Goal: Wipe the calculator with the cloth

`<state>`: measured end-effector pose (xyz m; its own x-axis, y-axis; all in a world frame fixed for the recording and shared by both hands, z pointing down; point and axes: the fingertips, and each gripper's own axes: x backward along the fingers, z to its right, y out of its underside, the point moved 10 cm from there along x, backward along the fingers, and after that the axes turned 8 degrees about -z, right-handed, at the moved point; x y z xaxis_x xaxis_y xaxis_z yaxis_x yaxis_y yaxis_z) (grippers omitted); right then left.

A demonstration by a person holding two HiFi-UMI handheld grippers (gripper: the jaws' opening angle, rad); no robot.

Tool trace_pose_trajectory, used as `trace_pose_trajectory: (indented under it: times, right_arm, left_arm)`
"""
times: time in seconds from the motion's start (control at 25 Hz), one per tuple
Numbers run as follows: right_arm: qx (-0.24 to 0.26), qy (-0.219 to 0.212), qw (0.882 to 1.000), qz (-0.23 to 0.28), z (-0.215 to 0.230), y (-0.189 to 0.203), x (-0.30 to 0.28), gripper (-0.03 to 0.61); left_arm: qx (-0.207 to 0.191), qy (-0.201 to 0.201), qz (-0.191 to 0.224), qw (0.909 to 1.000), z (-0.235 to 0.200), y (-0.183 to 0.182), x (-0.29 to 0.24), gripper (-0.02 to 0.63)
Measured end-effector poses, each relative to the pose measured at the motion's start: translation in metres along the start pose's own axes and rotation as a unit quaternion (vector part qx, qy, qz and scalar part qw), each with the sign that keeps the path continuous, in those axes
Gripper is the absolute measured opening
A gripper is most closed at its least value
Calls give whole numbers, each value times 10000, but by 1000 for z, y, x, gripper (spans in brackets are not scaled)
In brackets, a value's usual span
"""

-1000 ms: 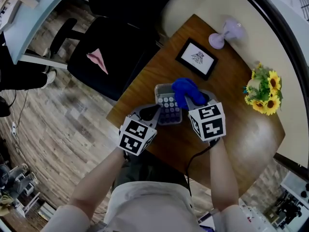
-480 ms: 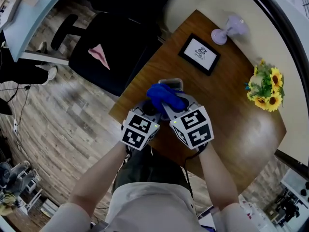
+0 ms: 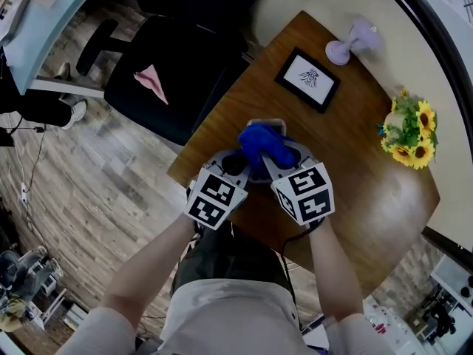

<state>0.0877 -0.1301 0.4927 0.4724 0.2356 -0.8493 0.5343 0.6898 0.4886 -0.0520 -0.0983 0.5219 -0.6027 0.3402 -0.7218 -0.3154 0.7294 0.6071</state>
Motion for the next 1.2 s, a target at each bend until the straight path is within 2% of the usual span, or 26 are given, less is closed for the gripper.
trace_pose_trajectory:
  times: [0.12,0.32,0.48,0.6,0.68,0.76,0.88,1.08,1.2]
  right_arm:
    - [-91,144,9998,-57,7,4,6,101]
    - [-398,350,9986,1,22,16,17,101]
    - [-633,703,9955,-37,34,24,27,98]
    - [-457,1036,9936,14,32,25,41,94]
    - [-355,819,9955,324,19,20,50,95]
    - [-397,381,9964,652,3,14,53,97]
    - [-544,21,9957,755,-16,14,43,98]
    - [-985,78,9930,651,-21,36,17,98]
    - [-728,197,9955,571,-20,40,14,98]
  left_arm:
    - [171,173,-15,9997,-1,-3,-2,3]
    - [124,206,12,9997,-2,-4,-3,3]
    - [204,244,-16,9995,-3,-5,-4,3]
    - [206,237,11,9995,-2,-4,-4,3]
    - [176,217,33,9996,-3,-3,-3,3]
    - [47,168,-2,9998,-3,-4,-3,2]
    - [-17,181,-45,9998,-2,-6,-3,3]
    - [-116,168,-101,9997,-2,-6,-3,3]
    - [-149,130,-91,9998,-2,-7,-4,3]
